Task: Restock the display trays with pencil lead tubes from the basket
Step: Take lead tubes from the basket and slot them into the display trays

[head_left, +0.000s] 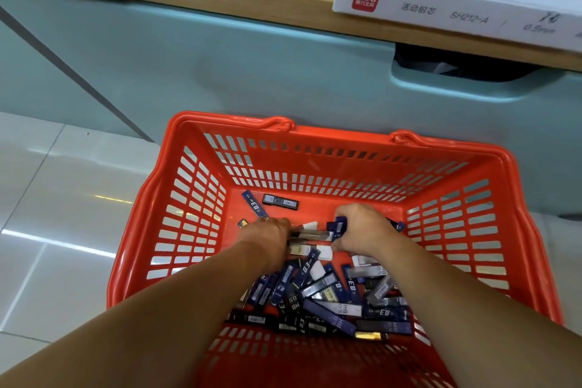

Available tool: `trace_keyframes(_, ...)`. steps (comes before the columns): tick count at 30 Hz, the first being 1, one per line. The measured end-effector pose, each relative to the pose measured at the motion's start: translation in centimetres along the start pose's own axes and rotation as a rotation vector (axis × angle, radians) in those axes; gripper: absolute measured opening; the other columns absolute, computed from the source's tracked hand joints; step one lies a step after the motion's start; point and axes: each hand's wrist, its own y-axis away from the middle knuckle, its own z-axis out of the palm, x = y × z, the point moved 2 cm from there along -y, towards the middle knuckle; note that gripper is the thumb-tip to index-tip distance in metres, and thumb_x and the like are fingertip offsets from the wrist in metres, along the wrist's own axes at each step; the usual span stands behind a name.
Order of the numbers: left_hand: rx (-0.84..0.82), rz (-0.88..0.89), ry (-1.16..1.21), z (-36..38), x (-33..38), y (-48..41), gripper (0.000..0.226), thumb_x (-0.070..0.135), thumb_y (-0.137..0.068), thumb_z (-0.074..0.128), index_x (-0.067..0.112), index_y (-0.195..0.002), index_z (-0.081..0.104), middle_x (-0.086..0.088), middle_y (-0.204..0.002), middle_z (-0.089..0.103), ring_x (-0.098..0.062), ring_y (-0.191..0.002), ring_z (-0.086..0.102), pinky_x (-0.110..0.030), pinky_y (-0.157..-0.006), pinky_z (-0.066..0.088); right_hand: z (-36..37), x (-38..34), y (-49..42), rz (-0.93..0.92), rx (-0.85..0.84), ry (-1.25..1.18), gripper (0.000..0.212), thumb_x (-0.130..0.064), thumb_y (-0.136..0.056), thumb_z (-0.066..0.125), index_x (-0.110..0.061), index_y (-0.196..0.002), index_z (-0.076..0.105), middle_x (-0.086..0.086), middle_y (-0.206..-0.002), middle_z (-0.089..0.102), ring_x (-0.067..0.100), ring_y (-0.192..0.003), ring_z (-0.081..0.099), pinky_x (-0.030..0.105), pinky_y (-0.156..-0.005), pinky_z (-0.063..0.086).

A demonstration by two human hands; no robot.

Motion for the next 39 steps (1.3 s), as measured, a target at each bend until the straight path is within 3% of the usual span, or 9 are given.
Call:
trace_keyframes(2, -0.015, -0.026, 0.057, -0.1, -0.4, 0.3, 0.042, 0.018, -0.099, 0.062, 0.023, -0.138, 0.045, 0.002, -0.094, 0.059, -0.014, -0.088, 0.059, -0.025, -0.064, 0.046, 0.2, -0.2, 0.1, -0.020, -0.019, 0.000, 0.025, -0.019, -0.071, 0.081, -0.025, -0.084, 0.060, -0.005, -0.085, 0.066, 0.015, -0.081, 0.065, 0.030, -0.064, 0.050)
trace_keyframes(4, -0.011, -0.019, 0.079, -0.3, -0.6, 0.6, 0.044, 0.021, -0.098, 0.063, 0.023, -0.138, 0.045, 0.002, -0.096, 0.059, -0.014, -0.087, 0.060, -0.025, -0.062, 0.046, 0.4, -0.5, 0.1, -0.037, -0.062, -0.005, 0.024, -0.012, -0.071, 0.073, -0.026, -0.083, 0.056, -0.004, -0.087, 0.063, 0.015, -0.082, 0.062, 0.029, -0.061, 0.048)
trace_keyframes(8, 0.086, 0.032, 0.073, -0.4, -0.3, 0.7, 0.063, 0.045, -0.090, 0.073, 0.023, -0.141, 0.044, 0.002, -0.129, 0.053, -0.021, -0.119, 0.055, -0.040, -0.102, 0.052, 0.7, -0.7, 0.0, -0.012, -0.085, -0.142, 0.026, -0.006, -0.065, 0.064, -0.025, -0.081, 0.055, 0.003, -0.081, 0.066, 0.022, -0.077, 0.068, 0.038, -0.058, 0.057)
trace_keyframes(11, 0.111, 0.046, 0.057, -0.1, 0.4, 0.1, 0.078, 0.049, -0.083, 0.079, 0.023, -0.145, 0.040, 0.003, -0.135, 0.050, -0.021, -0.129, 0.049, -0.043, -0.110, 0.047, 0.0, -0.3, 0.0, 0.030, -0.084, -0.300, 0.032, 0.001, -0.060, 0.067, -0.021, -0.081, 0.056, 0.005, -0.076, 0.062, 0.023, -0.071, 0.064, 0.035, -0.054, 0.050)
trace_keyframes(17, 0.090, 0.070, 0.047, -0.2, 2.4, -0.7, 0.061, 0.036, -0.085, 0.081, 0.020, -0.135, 0.049, -0.002, -0.120, 0.061, -0.022, -0.109, 0.054, -0.039, -0.097, 0.052, -0.5, 0.0, 0.2, 0.042, -0.168, -0.379, 0.057, 0.008, -0.067, 0.072, -0.031, -0.106, 0.057, 0.005, -0.082, 0.066, 0.021, -0.069, 0.063, 0.030, -0.056, 0.050)
trace_keyframes(19, 0.062, 0.058, 0.071, 0.1, 2.9, -0.9, 0.053, 0.031, -0.088, 0.077, 0.019, -0.133, 0.052, -0.003, -0.117, 0.063, -0.022, -0.108, 0.056, -0.039, -0.094, 0.054, -0.1, 0.0, 0.4, -0.009, -0.174, -0.381, 0.054, 0.003, -0.072, 0.072, -0.038, -0.101, 0.053, 0.004, -0.076, 0.062, 0.020, -0.062, 0.059, 0.032, -0.054, 0.047)
trace_keyframes(25, 0.005, 0.019, 0.099, 0.4, 3.4, -1.1, 0.036, 0.033, -0.094, 0.069, 0.017, -0.123, 0.056, -0.003, -0.111, 0.064, -0.022, -0.103, 0.060, -0.039, -0.091, 0.056, 0.6, -0.5, 1.2, -0.089, -0.147, -0.317, 0.037, -0.012, -0.071, 0.081, -0.024, -0.092, 0.054, 0.004, -0.085, 0.064, 0.020, -0.070, 0.062, 0.033, -0.060, 0.049)
trace_keyframes(30, -0.032, 0.035, 0.058, 0.0, 3.4, -0.6, 0.027, 0.036, -0.095, 0.066, 0.019, -0.114, 0.058, -0.003, -0.105, 0.065, -0.022, -0.099, 0.063, -0.039, -0.090, 0.057, 0.3, 0.6, 1.3, -0.031, -0.178, -0.343, 0.031, 0.000, -0.078, 0.066, -0.024, -0.093, 0.056, 0.005, -0.088, 0.062, 0.020, -0.073, 0.061, 0.031, -0.058, 0.047)
trace_keyframes(39, -0.148, 0.064, 0.055, -0.5, 2.1, 0.8, 0.043, 0.026, -0.100, 0.061, 0.013, -0.138, 0.043, -0.006, -0.113, 0.063, -0.023, -0.102, 0.064, -0.038, -0.087, 0.056, -0.7, 1.9, 3.3, 0.175, -0.125, -0.608, 0.031, 0.003, -0.084, 0.054, -0.024, -0.097, 0.063, 0.006, -0.079, 0.066, 0.022, -0.069, 0.058, 0.033, -0.062, 0.049)
